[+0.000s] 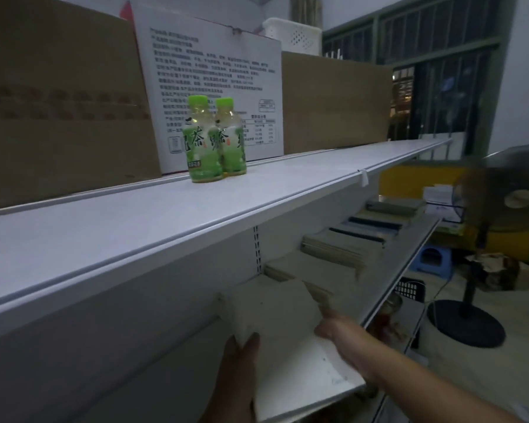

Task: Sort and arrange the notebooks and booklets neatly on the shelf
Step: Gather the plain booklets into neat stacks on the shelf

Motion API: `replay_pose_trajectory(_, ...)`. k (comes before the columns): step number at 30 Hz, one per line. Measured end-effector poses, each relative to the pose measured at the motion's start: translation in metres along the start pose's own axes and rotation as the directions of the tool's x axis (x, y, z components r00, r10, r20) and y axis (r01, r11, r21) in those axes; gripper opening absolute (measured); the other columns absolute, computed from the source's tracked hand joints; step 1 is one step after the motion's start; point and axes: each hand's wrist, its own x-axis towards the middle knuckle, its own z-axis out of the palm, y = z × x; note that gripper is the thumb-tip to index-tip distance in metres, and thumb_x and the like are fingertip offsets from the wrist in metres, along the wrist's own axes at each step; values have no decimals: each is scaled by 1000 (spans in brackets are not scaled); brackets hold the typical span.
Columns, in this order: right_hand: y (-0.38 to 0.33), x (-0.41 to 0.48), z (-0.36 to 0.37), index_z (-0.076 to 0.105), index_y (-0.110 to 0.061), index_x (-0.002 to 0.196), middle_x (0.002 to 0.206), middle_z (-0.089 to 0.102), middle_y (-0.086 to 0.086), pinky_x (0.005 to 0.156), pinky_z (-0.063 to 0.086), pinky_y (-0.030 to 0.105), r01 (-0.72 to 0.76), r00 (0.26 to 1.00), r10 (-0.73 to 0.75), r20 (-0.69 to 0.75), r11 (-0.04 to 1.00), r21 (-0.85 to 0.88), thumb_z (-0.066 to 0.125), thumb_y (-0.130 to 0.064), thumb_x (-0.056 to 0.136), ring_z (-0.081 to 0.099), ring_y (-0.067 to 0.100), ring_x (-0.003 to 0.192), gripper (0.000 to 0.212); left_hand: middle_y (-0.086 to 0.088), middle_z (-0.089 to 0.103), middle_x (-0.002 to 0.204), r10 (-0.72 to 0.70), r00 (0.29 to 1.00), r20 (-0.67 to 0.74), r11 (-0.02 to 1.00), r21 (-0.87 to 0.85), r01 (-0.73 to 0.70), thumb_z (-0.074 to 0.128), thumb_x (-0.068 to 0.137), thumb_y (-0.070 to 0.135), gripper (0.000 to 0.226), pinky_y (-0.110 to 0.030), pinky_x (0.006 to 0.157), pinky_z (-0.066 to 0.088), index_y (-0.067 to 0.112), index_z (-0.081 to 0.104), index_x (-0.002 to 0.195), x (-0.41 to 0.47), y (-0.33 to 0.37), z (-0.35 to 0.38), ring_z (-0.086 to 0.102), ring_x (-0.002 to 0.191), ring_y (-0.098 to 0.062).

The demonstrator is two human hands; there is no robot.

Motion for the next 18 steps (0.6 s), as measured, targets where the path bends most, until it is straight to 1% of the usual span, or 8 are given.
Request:
replay_pose_trajectory(2, -8, 7, -8, 58, -3, 118, 105, 65, 8, 92, 47, 37, 24, 998, -25, -62, 999, -27, 43, 13, 84, 58, 29, 100, 41, -9, 58, 106, -21, 999, 26, 1000, 9, 21, 54, 95, 17, 26, -32, 79, 47, 14, 49, 119, 7, 3, 11, 56, 96, -26)
replay_pose_trajectory(5, -19, 20, -20, 52, -7, 120, 112, 55, 6, 73, 47, 19, 70, 994, -75, -75, 996, -63, 42, 17, 83, 51, 23, 99, 46, -10, 57, 116, -81, 993, 89, 996, -18, 83, 55, 94, 27, 24, -42, 94, 47, 17, 47, 114, 20, 7, 29, 57, 103, -28)
replay_pose_trajectory(8, -29, 38, -38, 57, 6, 118, 110, 59, 12, 63, 50, 19, 44, 996, -53, -69, 992, -121, 57, 3, 67, 56, 21, 85, 51, -18, 59, 115, -164, 973, 160, 983, -57, 175, 56, 94, 26, 29, -52, 91, 50, 11, 47, 117, 41, 8, 48, 61, 101, -35)
replay_pose_trajectory(10, -32, 54, -55, 59, 8, 116, 104, 63, 14, 53, 50, 16, 2, 998, -10, -57, 990, -142, 55, 8, 73, 61, 21, 79, 42, -21, 61, 113, -204, 961, 185, 974, -62, 218, 53, 94, 18, 23, -52, 92, 50, 8, 51, 115, 49, 13, 60, 61, 101, -37)
replay_pose_trajectory(12, -36, 72, -75, 61, 7, 114, 102, 68, 17, 56, 52, 20, -23, 999, 15, -44, 985, -171, 49, 14, 82, 66, 29, 84, 35, -20, 64, 108, -209, 957, 203, 975, -38, 221, 48, 95, 12, 12, -51, 93, 50, 10, 57, 103, 58, 18, 72, 62, 100, -37)
replay_pose_trajectory(14, -41, 94, -92, 63, 5, 112, 100, 69, 17, 54, 53, 21, -24, 999, 16, -32, 969, -247, 49, 15, 82, 67, 28, 84, 35, -21, 66, 106, -220, 954, 204, 974, -4, 225, 46, 93, 9, 16, -53, 93, 49, 9, 59, 102, 70, 21, 88, 63, 99, -37)
replay_pose_trajectory(16, -49, 120, -106, 63, -2, 113, 103, 67, 12, 50, 50, 18, -45, 996, 12, -86, 916, -398, 53, 8, 82, 64, 20, 81, 35, -24, 66, 103, -221, 956, 194, 974, -14, 228, 46, 91, 4, 17, -50, 87, 53, 4, 60, 99, 79, 25, 108, 65, 92, -36)
replay_pose_trajectory(18, -57, 146, -120, 67, -9, 111, 109, 67, 9, 59, 53, 22, -34, 995, -32, -95, 783, -621, 58, -3, 79, 62, 19, 85, 34, -24, 66, 98, -228, 964, 139, 973, -13, 232, 48, 89, -1, 14, -43, 76, 55, 2, 61, 93, 93, 28, 130, 65, 83, -33)
